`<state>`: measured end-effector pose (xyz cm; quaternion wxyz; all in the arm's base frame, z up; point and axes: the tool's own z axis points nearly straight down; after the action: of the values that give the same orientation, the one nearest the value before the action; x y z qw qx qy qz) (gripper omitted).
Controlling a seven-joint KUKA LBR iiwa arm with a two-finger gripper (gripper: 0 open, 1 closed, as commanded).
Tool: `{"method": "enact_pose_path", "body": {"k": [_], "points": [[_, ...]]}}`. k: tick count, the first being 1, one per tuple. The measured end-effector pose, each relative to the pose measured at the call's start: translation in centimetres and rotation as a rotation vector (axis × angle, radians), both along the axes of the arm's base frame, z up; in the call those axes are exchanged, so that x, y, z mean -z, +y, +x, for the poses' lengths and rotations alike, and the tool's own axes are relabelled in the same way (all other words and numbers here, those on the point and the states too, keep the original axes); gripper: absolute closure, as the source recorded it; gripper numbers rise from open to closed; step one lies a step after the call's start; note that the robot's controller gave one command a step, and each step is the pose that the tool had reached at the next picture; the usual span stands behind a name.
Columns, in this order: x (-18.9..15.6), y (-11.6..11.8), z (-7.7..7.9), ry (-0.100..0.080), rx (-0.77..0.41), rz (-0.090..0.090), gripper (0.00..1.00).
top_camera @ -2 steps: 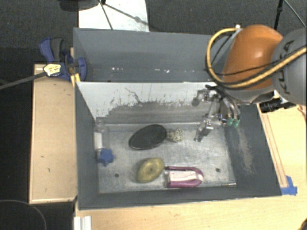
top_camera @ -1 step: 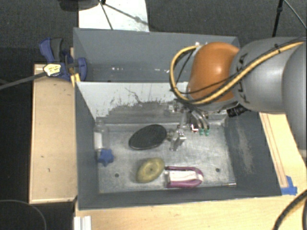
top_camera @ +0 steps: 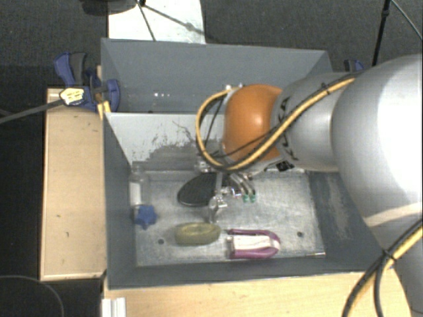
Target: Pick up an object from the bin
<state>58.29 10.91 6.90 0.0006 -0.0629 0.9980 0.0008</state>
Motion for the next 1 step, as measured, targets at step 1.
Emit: {"method": "enact_pose_path", "body": {"k": [1], "points": [[-2.44, 0.06, 0.74, -0.006, -0.260, -0.001, 0.00]]}}
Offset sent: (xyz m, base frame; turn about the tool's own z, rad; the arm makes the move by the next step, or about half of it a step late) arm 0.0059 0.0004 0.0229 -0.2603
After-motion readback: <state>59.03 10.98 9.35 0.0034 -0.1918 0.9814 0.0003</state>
